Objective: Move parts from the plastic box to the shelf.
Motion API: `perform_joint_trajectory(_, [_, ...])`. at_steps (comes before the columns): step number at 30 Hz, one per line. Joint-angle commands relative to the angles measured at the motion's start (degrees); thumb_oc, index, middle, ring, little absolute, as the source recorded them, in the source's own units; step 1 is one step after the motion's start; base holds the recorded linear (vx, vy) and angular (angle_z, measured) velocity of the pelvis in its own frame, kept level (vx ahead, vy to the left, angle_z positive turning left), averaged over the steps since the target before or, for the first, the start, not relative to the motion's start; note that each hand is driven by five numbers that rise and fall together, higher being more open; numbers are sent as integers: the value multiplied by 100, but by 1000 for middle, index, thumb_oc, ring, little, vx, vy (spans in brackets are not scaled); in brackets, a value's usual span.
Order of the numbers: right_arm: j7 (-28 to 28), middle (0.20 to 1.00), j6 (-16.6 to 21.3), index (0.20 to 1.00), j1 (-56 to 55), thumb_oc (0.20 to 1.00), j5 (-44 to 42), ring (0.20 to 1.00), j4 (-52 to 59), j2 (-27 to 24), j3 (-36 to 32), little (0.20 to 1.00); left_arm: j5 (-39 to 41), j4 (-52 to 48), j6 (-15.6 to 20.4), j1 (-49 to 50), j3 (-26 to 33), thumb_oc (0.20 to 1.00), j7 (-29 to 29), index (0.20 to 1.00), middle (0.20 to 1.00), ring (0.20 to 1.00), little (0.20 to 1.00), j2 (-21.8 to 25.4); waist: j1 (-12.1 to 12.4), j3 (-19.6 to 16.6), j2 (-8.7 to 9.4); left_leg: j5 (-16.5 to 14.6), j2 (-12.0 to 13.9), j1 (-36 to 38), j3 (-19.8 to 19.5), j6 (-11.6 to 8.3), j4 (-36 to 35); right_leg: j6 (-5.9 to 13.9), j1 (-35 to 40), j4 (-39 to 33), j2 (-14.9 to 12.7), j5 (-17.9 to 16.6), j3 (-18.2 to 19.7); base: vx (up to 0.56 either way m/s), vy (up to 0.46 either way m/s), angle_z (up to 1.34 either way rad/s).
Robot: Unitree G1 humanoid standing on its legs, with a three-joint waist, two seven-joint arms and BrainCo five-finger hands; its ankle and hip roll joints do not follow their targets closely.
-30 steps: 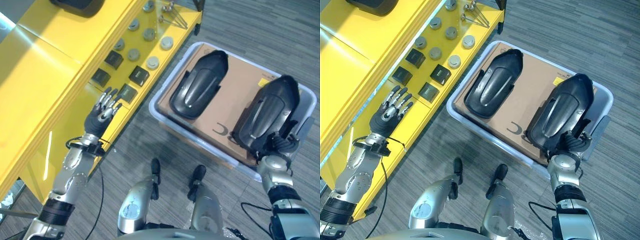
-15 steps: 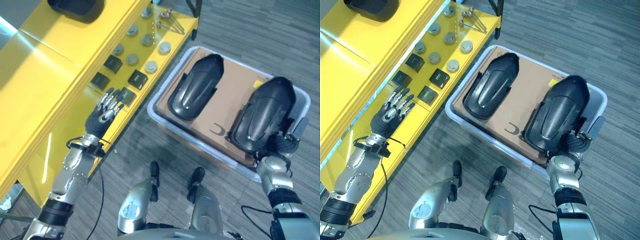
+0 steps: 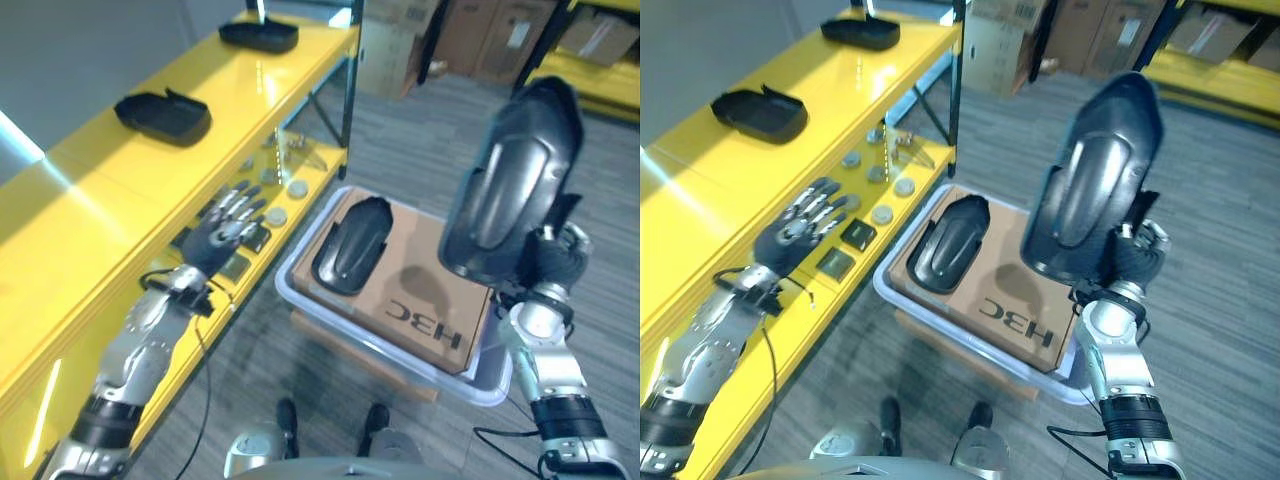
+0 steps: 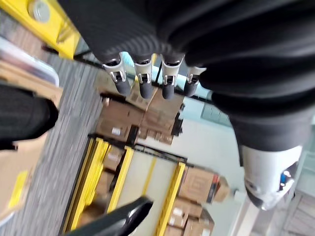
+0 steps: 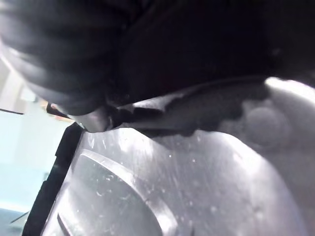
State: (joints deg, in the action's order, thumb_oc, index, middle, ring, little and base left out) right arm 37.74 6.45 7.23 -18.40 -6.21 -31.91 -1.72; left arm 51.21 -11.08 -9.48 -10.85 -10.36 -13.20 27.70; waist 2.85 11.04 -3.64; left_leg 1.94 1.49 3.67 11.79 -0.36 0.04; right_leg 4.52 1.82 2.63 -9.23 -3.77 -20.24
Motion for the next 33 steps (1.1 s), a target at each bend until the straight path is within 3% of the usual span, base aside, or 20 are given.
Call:
perform_joint_trajectory(1, [-180, 200, 120, 200, 503, 200, 174, 200, -94, -239, 162, 200, 473, 540, -589, -684, -550, 1000, 9, 1000, 1000, 1000, 1000, -218, -51, -290, 175, -287, 482, -188, 213, -300, 379, 588, 210, -418, -328, -56, 234, 2, 6, -20])
perform_joint_trajectory(3, [-235, 200, 11, 200, 745, 200, 142, 200, -199, -218, 430, 200, 250, 978, -407, -1282, -996, 1000, 170, 1000, 1000, 1000, 1000, -410, -162, -404, 200, -296, 512, -63, 303, -313, 334, 600, 274, -467, -300, -70, 289, -2, 5, -15])
perform_joint_trajectory(5, [-292, 200, -13, 200, 906, 200, 108, 200, -308, -192, 583, 200, 368, 1191, -574, -1592, -1206, 1000, 230, 1000, 1000, 1000, 1000, -543, -217, -476, 222, -284, 519, -26, 351, -318, 308, 597, 286, -498, -289, -84, 324, -5, -5, -15])
perform_joint_trajectory(12, [-562, 200, -59, 200, 1743, 200, -73, 200, -964, 165, 1488, 200, 465, 2053, -651, -2740, -2183, 1000, 717, 1000, 1000, 1000, 1000, -1311, -449, -738, 288, -292, 571, 143, 610, -352, 230, 609, 307, -573, -238, -123, 452, -30, -18, -22])
perform_joint_trajectory(16, [-653, 200, -152, 200, 2093, 200, -82, 200, -1198, 391, 1819, 200, -248, 2354, -591, -3017, -2424, 1000, 1046, 1000, 1000, 1000, 1000, -1570, -472, -811, 306, -324, 588, 187, 677, -357, 215, 611, 314, -593, -217, -109, 470, -32, -21, -8])
perform_joint_trajectory(19, [-652, 200, -267, 200, 2253, 200, -68, 200, -1245, 491, 1960, 200, -1009, 2554, -466, -3122, -2471, 1000, 1455, 1000, 1000, 1000, 1000, -1628, -456, -851, 326, -335, 593, 192, 690, -355, 213, 608, 318, -608, -207, -99, 466, -17, -22, -3])
perform_joint_trajectory(20, [-600, 200, -353, 200, 2326, 200, -20, 200, -1229, 530, 2022, 200, -1537, 2709, -234, -3210, -2425, 1000, 1971, 1000, 1000, 1000, 1000, -1597, -435, -888, 347, -329, 590, 182, 688, -358, 203, 610, 315, -643, -206, -109, 462, -16, -33, -4])
perform_joint_trajectory(25, [-381, 200, -421, 200, 2292, 200, -111, 200, -1089, 503, 1952, 200, -2303, 2981, 284, -3273, -1984, 1000, 2732, 1000, 1000, 1000, 1000, -1249, -389, -925, 372, -345, 592, 193, 671, -374, 192, 612, 322, -689, -203, -112, 451, 0, -10, -2])
perform_joint_trajectory(30, [-406, 200, -329, 200, 2148, 200, -153, 200, -995, 434, 1714, 200, -2257, 3205, 480, -3220, -1627, 1000, 2159, 1000, 1000, 1000, 1000, -885, -331, -916, 355, -348, 608, 171, 681, -381, 209, 593, 319, -697, -205, -112, 371, 0, 0, 0])
perform_joint_trajectory(33, [-514, 200, -233, 200, 2172, 200, -51, 200, -1093, 454, 1685, 200, -2120, 3080, 298, -3189, -1623, 1000, 2052, 1000, 1000, 1000, 1000, -907, -293, -903, 342, -347, 604, 166, 665, -373, 200, 593, 325, -704, -206, -116, 332, 0, 0, 0])
